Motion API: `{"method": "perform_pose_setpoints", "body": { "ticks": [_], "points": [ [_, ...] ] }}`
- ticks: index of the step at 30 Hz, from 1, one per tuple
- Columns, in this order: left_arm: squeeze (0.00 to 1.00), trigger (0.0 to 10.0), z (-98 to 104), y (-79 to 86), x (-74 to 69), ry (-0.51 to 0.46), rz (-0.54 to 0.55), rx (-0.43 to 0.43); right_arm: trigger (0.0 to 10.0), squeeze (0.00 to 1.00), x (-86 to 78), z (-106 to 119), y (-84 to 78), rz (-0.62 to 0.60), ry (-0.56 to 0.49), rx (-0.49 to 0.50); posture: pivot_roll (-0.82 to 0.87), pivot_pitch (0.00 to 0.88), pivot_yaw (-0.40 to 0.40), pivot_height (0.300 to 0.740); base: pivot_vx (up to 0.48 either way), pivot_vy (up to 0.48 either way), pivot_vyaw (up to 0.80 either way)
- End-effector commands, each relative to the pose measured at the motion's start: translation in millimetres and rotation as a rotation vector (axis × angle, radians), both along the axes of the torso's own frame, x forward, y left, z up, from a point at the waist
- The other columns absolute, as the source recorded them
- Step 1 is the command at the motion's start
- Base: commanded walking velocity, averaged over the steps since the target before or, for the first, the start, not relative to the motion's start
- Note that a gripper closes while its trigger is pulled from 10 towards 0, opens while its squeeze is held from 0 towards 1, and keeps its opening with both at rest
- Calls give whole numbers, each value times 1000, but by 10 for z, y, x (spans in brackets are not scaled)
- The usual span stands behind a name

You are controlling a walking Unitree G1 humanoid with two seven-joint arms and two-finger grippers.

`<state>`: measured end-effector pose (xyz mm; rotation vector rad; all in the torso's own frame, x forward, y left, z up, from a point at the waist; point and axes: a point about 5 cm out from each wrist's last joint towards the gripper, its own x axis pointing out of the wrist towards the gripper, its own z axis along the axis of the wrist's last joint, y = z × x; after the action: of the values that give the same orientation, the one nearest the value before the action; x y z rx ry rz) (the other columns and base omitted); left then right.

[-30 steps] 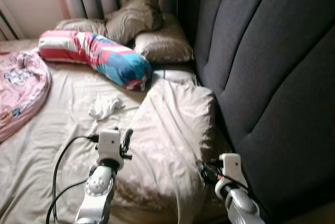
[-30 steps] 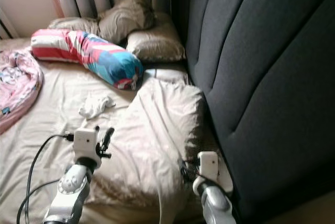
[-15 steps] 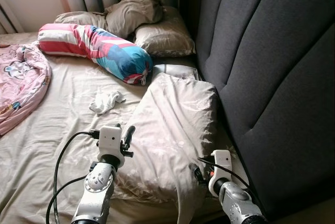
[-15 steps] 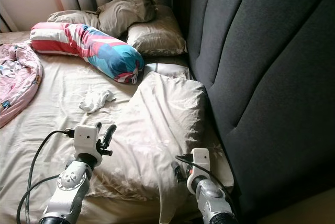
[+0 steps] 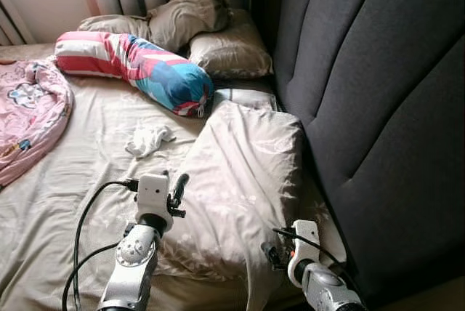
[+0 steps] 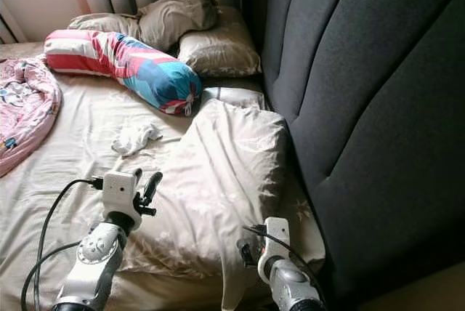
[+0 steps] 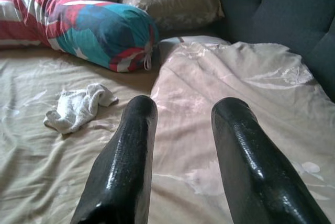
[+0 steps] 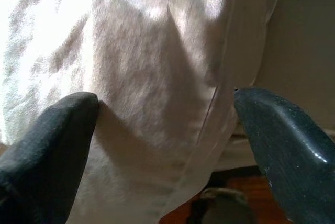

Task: Clean up the room

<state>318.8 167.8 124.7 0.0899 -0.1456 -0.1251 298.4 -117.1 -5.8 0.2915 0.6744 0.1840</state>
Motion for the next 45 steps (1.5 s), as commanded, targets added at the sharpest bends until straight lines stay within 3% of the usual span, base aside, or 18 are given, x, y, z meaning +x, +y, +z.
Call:
{"method": "perform_pose_setpoints", "body": {
  "ticks": [1, 8, 17, 27, 42, 44, 45],
  "points": [
    [0, 10000, -12, -6, -34, 12, -16, 13, 10000, 0, -26, -31, 21, -13, 34, 24, -32, 209, -19, 659, 0, 0, 0],
    [0, 10000, 31, 9, -51, 4, -15, 18, 10000, 0, -70, -79, 29, -15, 71, 16, -8, 224, -22, 659, 0, 0, 0],
    [0, 10000, 75, 28, -118, 0, -20, 48, 10000, 0, -143, -159, -80, -40, 107, -37, 51, 247, -13, 659, 0, 0, 0],
    [0, 10000, 192, 79, -157, -12, -8, 32, 10000, 0, -45, -58, 76, -55, 51, -5, 92, 277, 7, 659, 0, 0, 0],
    [0, 10000, 381, 141, -252, -9, -9, -2, 10000, 0, -160, -154, 94, -66, 62, 28, 140, 335, 63, 659, 0, 0, 0],
    [0, 10000, 395, 153, -264, -4, -7, -1, 0, 0, -159, -149, 107, -59, 52, 36, 141, 337, 65, 659, 0, 0, 0],
    [0, 10000, 395, 153, -264, -4, -7, -1, 0, 0, -159, -149, 107, -59, 52, 36, 141, 337, 65, 659, 0, 0, 0]
  ]
}}
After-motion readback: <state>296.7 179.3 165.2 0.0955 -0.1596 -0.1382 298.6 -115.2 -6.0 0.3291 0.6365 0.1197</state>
